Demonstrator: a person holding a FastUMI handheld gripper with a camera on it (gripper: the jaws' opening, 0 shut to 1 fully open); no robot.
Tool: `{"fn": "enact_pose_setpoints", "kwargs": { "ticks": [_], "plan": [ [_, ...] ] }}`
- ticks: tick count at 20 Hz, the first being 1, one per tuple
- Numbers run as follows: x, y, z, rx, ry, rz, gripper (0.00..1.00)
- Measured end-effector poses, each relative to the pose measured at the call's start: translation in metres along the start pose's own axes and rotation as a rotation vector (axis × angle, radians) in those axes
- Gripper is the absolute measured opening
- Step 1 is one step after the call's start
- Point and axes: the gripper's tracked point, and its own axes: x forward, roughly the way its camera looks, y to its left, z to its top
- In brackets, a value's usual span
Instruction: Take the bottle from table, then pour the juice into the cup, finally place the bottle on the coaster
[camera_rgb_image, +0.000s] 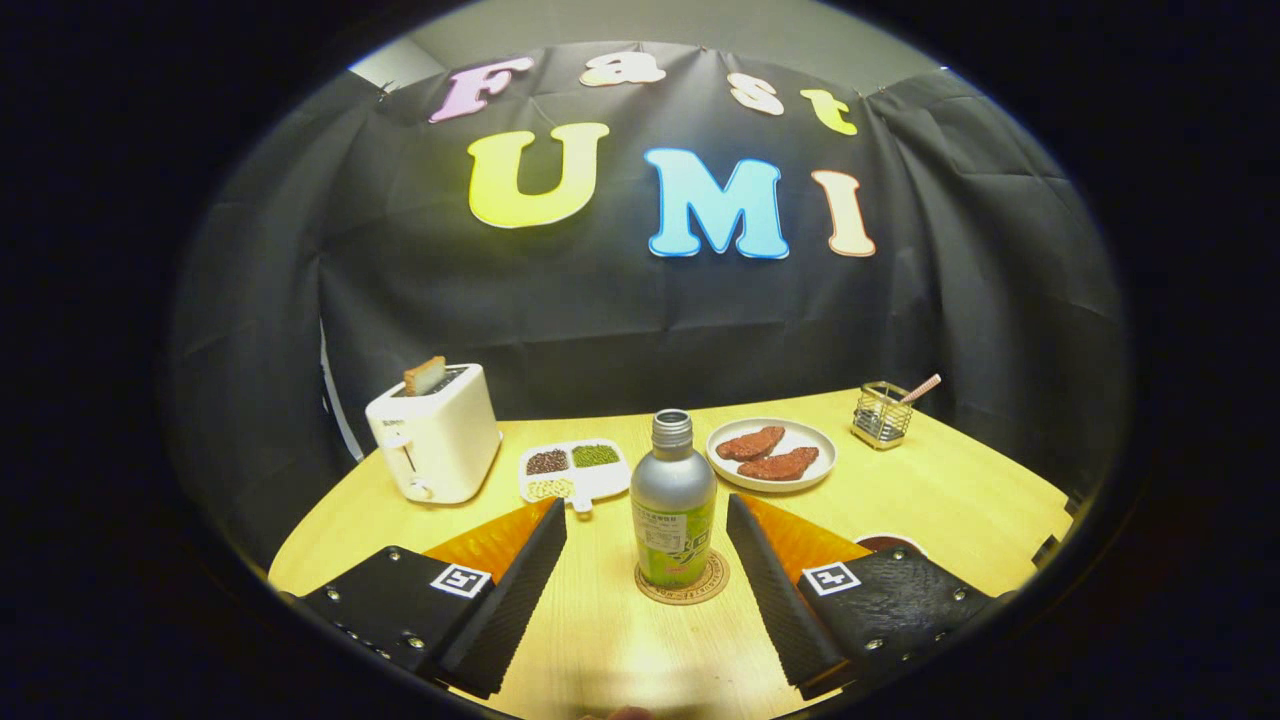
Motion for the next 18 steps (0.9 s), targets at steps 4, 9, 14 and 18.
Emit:
{"fn": "enact_pose_setpoints", "kwargs": {
  "ticks": [4,9,14,18],
  "plan": [
    [-0.029,0.004,0.021,-0.010,-0.043,0.036,0.98],
    [-0.062,0.005,0.048,-0.009,-0.107,0.066,0.98],
    [-0.090,0.002,0.071,-0.021,-0.162,0.090,0.98],
    [-0.108,0.001,0.085,-0.006,-0.200,0.107,0.98]
  ]
}}
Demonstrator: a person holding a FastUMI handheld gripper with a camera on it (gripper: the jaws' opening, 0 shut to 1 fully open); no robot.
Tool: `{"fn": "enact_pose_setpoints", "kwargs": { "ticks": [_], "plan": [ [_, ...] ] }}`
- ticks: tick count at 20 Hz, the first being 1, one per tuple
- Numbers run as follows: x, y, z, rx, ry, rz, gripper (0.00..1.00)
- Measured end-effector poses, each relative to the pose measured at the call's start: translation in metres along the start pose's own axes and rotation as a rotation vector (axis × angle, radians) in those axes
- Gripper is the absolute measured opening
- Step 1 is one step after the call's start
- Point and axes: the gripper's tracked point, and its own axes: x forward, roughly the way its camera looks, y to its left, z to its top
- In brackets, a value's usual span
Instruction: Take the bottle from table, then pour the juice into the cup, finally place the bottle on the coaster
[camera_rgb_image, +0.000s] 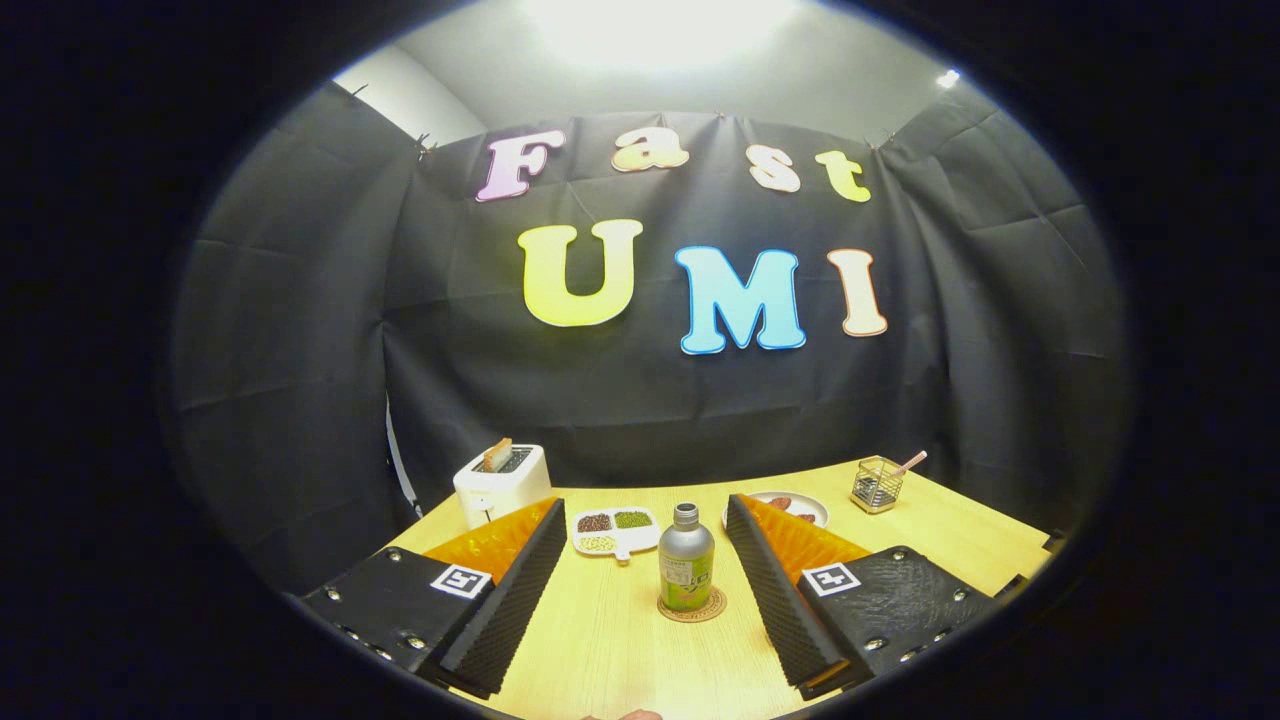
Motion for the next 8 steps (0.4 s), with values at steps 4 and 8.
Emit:
{"fn": "enact_pose_setpoints", "kwargs": {
  "ticks": [4,8],
  "plan": [
    [-0.008,0.006,0.011,0.012,-0.027,0.036,0.98],
    [-0.015,0.007,0.015,0.008,-0.027,0.047,0.98]
  ]
}}
